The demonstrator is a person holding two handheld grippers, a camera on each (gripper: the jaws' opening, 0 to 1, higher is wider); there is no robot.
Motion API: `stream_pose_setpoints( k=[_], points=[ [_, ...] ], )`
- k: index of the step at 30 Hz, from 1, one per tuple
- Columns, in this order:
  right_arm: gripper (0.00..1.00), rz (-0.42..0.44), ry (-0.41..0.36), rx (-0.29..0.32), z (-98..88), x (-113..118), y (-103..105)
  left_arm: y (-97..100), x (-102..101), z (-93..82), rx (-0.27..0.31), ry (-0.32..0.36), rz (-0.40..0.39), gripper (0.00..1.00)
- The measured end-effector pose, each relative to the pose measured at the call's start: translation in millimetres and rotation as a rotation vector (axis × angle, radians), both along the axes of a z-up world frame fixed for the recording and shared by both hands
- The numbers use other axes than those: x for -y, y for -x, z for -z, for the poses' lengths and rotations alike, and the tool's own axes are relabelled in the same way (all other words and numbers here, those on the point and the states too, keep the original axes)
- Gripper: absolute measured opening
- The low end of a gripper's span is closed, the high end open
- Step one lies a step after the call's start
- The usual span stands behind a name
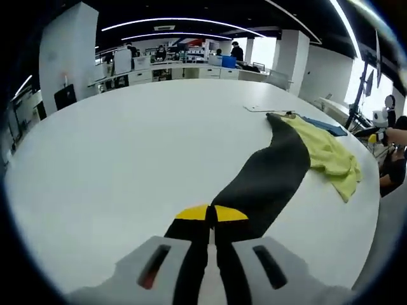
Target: Fold the garment on the visible template until the final outline fits inside the template.
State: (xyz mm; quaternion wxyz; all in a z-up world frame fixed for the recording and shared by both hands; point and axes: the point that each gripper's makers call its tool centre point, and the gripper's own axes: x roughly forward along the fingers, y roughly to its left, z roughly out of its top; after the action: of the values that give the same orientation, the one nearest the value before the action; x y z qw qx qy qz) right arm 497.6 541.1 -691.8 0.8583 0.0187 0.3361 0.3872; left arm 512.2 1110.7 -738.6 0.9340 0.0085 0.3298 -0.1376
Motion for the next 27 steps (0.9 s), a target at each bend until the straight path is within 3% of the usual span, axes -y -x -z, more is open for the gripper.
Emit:
stream_pose_setpoints(
  k=[10,27],
  points=[
    [0.73,0.012,0.01,-0.015,3.8,2,-7,-27.0,-44,28.3,-0.05,-0.066,-0.061,0.0],
    [0.74,0.01,0.035,-0.045,14.3,5,-6,-66.5,-70,28.1,-0.029,-0.116,-0.109,0.0]
  ],
)
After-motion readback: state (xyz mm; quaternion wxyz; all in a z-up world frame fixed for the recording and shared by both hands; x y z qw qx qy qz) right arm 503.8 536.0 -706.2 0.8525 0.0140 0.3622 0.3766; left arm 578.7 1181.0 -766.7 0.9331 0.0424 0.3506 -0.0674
